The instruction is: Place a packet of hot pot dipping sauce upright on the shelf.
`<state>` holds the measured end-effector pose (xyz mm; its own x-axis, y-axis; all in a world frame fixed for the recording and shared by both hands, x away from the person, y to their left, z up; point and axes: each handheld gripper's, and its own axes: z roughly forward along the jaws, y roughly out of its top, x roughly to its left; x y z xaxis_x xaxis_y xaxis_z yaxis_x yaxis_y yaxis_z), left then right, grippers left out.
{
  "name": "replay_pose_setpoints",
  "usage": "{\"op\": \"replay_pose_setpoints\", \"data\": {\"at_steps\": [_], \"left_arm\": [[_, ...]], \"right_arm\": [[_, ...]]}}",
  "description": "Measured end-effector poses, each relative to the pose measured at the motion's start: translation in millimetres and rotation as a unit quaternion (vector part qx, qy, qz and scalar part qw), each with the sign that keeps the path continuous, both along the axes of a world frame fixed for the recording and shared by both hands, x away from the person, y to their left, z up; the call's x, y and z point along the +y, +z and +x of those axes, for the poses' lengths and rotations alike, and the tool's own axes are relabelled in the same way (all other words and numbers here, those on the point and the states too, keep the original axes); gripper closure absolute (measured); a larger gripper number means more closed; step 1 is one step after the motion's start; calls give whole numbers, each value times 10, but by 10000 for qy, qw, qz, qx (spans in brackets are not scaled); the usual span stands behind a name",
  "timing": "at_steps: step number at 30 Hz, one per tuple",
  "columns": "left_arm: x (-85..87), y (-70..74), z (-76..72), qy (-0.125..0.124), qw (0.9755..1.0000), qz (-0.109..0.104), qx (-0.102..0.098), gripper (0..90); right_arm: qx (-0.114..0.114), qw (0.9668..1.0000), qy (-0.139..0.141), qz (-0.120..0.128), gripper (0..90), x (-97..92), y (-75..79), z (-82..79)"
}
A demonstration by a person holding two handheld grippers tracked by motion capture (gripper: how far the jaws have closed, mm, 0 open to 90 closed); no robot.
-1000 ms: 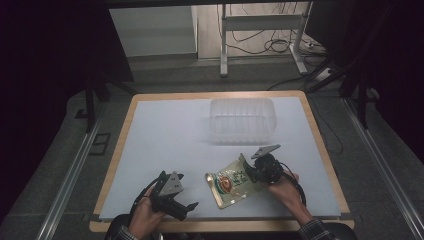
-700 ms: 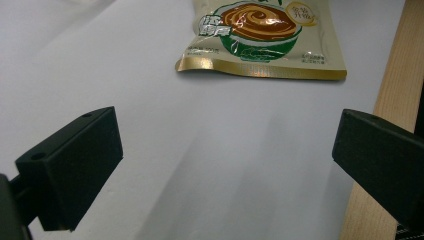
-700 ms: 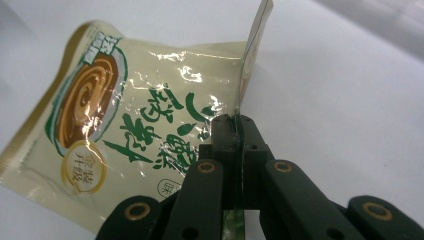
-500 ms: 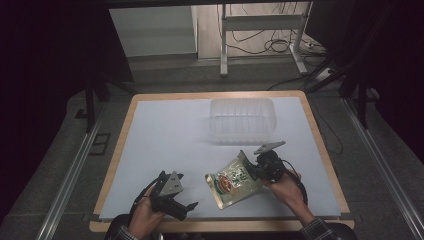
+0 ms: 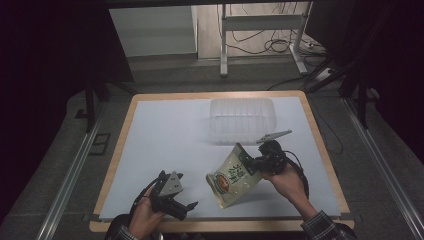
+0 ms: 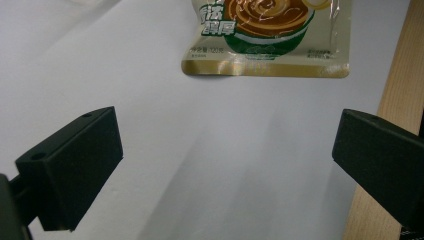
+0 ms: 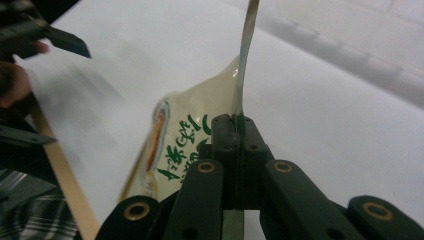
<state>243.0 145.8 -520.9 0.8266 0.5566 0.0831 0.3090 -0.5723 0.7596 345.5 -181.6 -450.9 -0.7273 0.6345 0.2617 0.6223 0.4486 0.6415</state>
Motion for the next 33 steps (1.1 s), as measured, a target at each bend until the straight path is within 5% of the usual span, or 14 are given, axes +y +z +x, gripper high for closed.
{"op": "replay_pose_setpoints", "data": {"at_steps": [14, 24, 33], "left_arm": [[4, 8, 0, 32, 10000, -22, -15, 0], [2, 6, 1, 32, 10000, -15, -16, 0], [0, 5, 0, 37, 10000, -16, -15, 0]], "right_arm": [[294, 9977, 32, 613, 890, 21, 342, 34], [353, 9942, -261, 979, 891, -88, 477, 119], [443, 9831, -511, 1703, 892, -248, 575, 217]]}}
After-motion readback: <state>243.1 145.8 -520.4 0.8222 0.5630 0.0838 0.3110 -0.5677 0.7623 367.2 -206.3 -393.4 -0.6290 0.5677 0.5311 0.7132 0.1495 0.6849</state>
